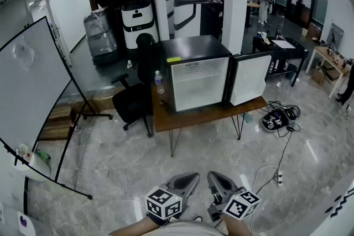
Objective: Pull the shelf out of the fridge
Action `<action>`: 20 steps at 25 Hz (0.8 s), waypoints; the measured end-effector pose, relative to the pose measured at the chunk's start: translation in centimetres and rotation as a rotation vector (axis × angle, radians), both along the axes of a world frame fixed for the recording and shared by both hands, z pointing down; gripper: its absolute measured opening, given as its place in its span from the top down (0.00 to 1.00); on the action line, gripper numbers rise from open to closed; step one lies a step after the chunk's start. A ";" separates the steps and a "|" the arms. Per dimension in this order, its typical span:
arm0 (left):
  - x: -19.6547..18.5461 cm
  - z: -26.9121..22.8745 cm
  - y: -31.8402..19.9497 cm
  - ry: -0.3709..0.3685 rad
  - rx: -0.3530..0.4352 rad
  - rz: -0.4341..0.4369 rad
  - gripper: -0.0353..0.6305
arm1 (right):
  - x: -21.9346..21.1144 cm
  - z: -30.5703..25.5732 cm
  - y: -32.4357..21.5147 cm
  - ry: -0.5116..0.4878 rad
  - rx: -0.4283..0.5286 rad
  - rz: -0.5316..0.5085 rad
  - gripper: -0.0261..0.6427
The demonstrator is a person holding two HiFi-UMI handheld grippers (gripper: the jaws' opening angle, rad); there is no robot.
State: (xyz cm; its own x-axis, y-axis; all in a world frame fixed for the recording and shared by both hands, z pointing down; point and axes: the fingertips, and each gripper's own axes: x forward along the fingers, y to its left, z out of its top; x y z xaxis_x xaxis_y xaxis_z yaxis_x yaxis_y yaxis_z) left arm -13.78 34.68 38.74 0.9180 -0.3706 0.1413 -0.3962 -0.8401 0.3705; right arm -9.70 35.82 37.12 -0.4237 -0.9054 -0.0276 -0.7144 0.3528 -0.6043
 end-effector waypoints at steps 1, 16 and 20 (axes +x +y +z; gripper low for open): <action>0.2 0.1 0.0 0.000 0.001 0.001 0.94 | 0.2 0.1 0.0 0.000 0.001 -0.001 0.94; 1.8 0.9 -0.1 -0.027 0.010 -0.010 0.94 | 1.9 0.3 -0.3 -0.030 0.015 -0.021 0.94; 2.5 0.9 -0.8 -0.035 0.022 -0.037 0.94 | 3.3 0.1 -0.8 -0.039 0.026 -0.017 0.94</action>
State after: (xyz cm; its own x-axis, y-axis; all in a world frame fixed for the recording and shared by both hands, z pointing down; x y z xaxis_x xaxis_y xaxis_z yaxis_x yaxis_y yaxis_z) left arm -11.31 33.87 39.62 0.8983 -0.4072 0.1651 -0.4394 -0.8324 0.3377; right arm -6.42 35.05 37.22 -0.4375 -0.8967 -0.0675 -0.6843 0.3807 -0.6220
